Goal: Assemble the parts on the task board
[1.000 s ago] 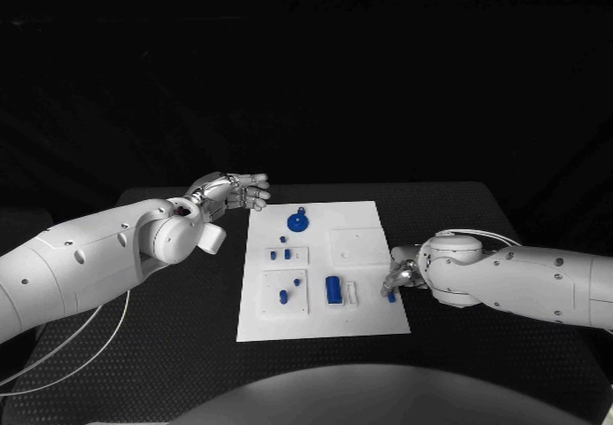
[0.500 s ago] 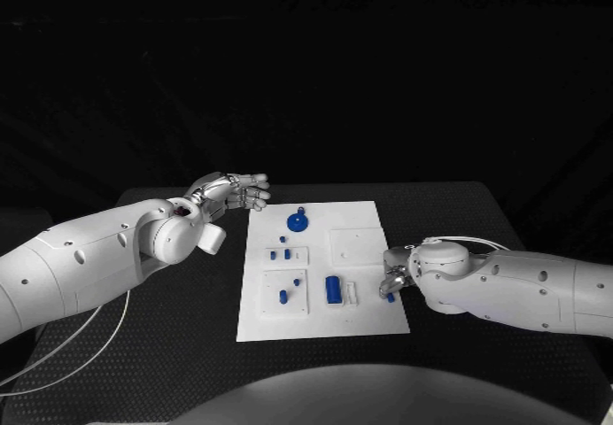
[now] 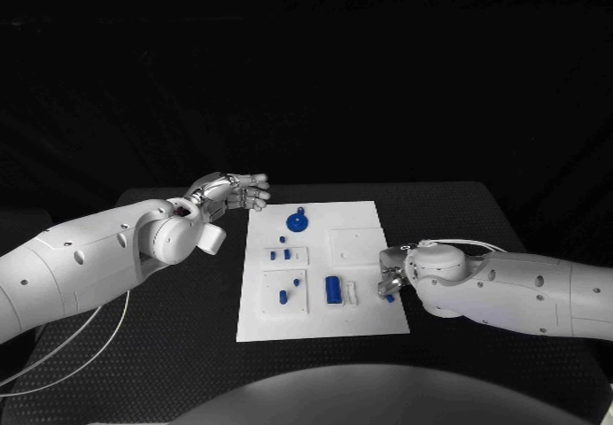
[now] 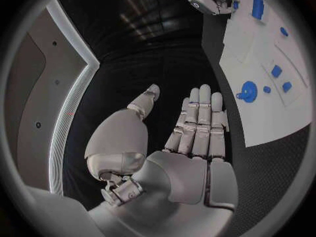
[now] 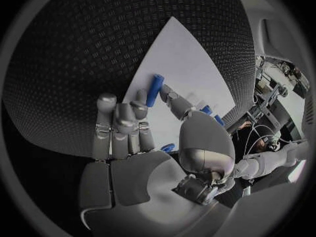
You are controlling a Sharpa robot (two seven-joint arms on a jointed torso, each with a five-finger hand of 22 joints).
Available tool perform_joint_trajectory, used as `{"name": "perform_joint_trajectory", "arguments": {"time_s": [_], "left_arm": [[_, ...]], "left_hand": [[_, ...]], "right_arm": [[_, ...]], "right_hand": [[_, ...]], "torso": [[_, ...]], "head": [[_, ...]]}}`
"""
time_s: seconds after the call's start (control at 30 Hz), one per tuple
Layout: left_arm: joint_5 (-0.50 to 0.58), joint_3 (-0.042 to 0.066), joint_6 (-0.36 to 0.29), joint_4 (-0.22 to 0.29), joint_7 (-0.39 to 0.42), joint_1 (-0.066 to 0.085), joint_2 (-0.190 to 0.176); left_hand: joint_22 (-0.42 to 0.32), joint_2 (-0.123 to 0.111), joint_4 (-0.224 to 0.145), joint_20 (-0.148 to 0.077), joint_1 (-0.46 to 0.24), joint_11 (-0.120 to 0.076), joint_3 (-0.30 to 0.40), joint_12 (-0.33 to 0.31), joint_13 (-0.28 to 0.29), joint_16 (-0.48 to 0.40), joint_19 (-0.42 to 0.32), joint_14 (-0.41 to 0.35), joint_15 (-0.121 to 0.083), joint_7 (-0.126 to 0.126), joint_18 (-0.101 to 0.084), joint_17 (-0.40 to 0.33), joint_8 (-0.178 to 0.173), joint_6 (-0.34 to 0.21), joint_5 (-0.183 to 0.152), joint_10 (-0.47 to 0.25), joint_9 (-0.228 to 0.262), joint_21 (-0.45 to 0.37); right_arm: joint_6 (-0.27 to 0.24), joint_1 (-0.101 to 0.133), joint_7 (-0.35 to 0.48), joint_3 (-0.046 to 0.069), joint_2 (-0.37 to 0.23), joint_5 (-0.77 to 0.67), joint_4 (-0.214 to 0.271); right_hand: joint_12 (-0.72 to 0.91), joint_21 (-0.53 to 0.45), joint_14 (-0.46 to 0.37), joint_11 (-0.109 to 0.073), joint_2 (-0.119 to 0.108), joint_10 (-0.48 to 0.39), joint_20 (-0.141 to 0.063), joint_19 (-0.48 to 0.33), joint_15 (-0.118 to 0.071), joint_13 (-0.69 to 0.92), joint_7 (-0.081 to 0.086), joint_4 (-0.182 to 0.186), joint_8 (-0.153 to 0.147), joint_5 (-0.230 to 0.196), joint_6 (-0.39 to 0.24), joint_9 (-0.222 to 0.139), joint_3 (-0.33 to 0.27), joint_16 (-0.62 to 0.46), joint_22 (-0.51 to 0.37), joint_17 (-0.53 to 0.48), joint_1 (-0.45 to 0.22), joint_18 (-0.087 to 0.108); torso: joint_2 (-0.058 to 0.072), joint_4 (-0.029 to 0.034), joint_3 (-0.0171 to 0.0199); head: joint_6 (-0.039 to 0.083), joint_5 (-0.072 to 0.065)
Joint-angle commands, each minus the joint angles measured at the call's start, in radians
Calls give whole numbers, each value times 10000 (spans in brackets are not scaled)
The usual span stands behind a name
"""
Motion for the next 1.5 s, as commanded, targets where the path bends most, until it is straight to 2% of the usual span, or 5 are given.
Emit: {"name": "perform_joint_trajectory", "arguments": {"time_s": [0.03,0.53,0.7,1.03,1.5], "left_arm": [[-16,6,142,31,76,7,21],[-16,6,167,49,65,7,22],[-16,6,173,51,66,7,31],[-16,6,173,38,65,6,31],[-16,5,178,36,65,6,25]], "left_hand": [[9,108,-42,57,-11,12,-30,-32,-15,-33,36,3,71,29,172,17,49,-80,-21,-75,-13,-48],[16,132,-37,55,-14,12,-28,-31,-15,-40,42,13,68,30,173,32,50,-84,-20,-76,-16,-53],[18,135,-39,54,-12,12,-28,-31,-15,-43,43,15,68,30,174,36,50,-85,-20,-77,-16,-55],[24,140,-48,52,-1,12,-27,-30,-15,-50,44,18,66,30,175,46,51,-88,-20,-78,-18,-59],[30,139,-60,51,9,12,-29,-30,-16,-61,45,20,65,31,175,58,53,-90,-20,-79,-20,-65]], "right_arm": [[411,-217,100,-137,52,1005,32],[-344,-223,479,-133,-22,3119,-121],[-710,-220,573,-112,-82,3266,32],[-1653,-160,756,173,-213,4098,518],[-2061,-95,783,248,-137,4358,784]], "right_hand": [[-3,4,-15,-3,127,-51,-24,-54,-19,3,23,2,-38,-18,-73,-3153,177,9,-3,-12,209,105],[7,54,-19,-42,1345,76,94,-88,-12,-43,-18,113,-66,-17,183,-3248,1173,56,39,-12,132,105],[23,99,-14,-65,1367,137,90,-58,-32,-54,-44,37,-66,-18,284,-3287,1308,76,59,-15,-114,105],[32,129,-9,-91,1082,175,66,-17,-67,-59,-68,0,-67,-19,352,-3316,1289,85,62,-23,-287,105],[29,134,-8,-107,962,181,30,12,-95,-61,-81,-6,-78,-19,365,-3333,1290,85,51,-31,-282,105]], "torso": [[-2,2,-9],[-3,4,1],[0,3,-3],[0,3,-9],[0,8,-10]], "head": [[1,-10],[1,67],[1,94],[1,102],[1,141]]}}
